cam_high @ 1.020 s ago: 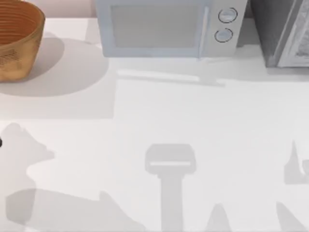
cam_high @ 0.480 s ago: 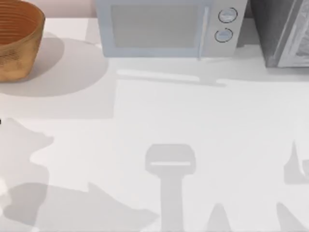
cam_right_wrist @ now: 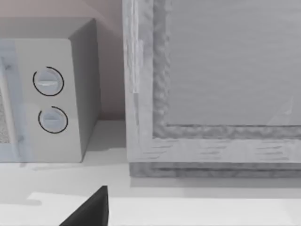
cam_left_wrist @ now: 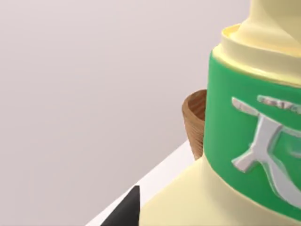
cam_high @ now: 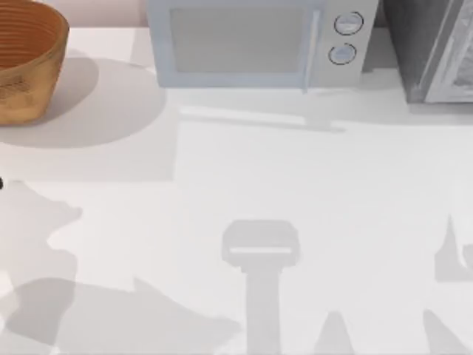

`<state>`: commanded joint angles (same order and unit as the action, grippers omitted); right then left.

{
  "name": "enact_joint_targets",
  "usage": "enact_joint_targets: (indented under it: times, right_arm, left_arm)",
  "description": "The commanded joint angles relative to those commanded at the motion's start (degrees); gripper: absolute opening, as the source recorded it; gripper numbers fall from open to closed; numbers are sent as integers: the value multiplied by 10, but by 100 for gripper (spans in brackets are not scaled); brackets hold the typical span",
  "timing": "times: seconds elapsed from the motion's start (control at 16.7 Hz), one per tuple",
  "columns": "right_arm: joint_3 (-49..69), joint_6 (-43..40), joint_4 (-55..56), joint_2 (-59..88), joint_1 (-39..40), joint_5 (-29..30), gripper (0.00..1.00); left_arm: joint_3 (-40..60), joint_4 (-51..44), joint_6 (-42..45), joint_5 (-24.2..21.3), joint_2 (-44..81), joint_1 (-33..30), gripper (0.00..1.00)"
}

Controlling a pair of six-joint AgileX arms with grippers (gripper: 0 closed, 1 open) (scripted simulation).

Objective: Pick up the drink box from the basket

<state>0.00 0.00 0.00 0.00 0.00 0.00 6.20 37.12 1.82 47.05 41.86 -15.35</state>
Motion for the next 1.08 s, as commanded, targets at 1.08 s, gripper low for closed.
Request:
enact_joint_targets:
  times: [1.08]
  right_arm:
    - [0,0,0,0,0,0,100]
  left_arm:
    - [-27,408,-1,-115,379,108,0]
